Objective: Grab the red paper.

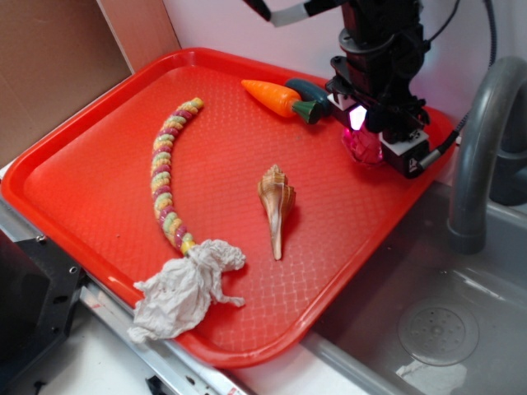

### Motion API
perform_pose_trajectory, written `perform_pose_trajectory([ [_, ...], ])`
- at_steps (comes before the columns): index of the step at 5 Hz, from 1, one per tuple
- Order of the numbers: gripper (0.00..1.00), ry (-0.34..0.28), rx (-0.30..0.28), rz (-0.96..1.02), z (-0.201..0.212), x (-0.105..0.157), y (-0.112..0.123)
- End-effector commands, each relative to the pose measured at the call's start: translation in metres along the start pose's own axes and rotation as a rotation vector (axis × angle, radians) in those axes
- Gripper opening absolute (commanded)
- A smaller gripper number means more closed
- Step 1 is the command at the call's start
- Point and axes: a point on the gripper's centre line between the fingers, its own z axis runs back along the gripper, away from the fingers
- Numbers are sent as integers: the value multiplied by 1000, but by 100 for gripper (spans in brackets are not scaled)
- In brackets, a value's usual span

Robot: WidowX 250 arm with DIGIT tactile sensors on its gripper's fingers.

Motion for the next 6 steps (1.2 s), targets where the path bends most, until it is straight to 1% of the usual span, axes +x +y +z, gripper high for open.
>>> perform_pose_trajectory([
  [1,0,68,-23,75,15,-5,25],
  [2,0,85,46,130,64,-29,39],
  [3,0,66,151,196,94,-52,50],
  [4,0,56,176,315,131,-85,73],
  [5,0,14,183,370,161,-106,88],
  [6,0,-69,179,424,203,-132,100],
])
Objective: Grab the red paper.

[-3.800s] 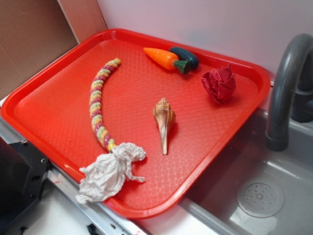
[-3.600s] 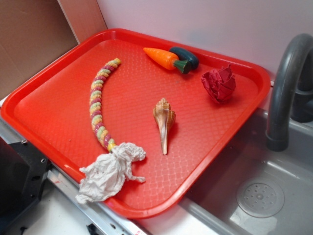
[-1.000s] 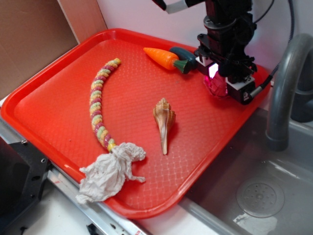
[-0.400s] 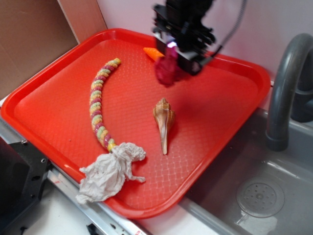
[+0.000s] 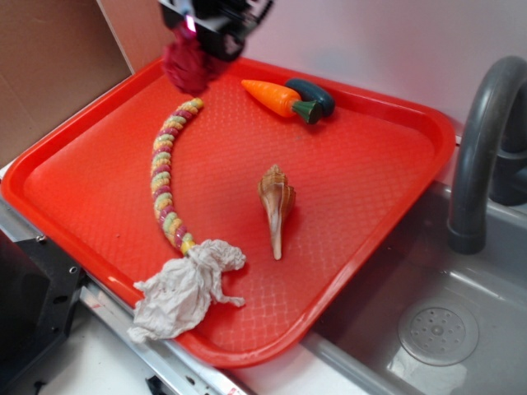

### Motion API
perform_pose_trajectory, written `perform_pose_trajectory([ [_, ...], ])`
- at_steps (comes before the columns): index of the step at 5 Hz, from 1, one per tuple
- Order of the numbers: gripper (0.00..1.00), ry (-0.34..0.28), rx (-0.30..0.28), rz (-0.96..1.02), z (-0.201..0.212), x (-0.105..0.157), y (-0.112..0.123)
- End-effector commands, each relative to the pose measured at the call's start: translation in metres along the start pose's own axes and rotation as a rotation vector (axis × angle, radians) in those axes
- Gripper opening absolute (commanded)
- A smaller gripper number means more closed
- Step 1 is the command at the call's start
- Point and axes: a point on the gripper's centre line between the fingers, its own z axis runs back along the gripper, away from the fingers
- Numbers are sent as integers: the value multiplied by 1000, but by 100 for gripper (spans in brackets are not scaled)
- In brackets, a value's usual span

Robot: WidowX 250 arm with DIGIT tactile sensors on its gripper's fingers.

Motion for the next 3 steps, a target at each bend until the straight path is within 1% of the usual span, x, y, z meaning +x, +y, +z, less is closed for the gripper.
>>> perform_pose_trajectory([
  [1,0,-157,-63,127,72,-39,45],
  [2,0,-189,-71,135,77,-44,47],
  [3,0,-129,-70,124,79,-36,45],
])
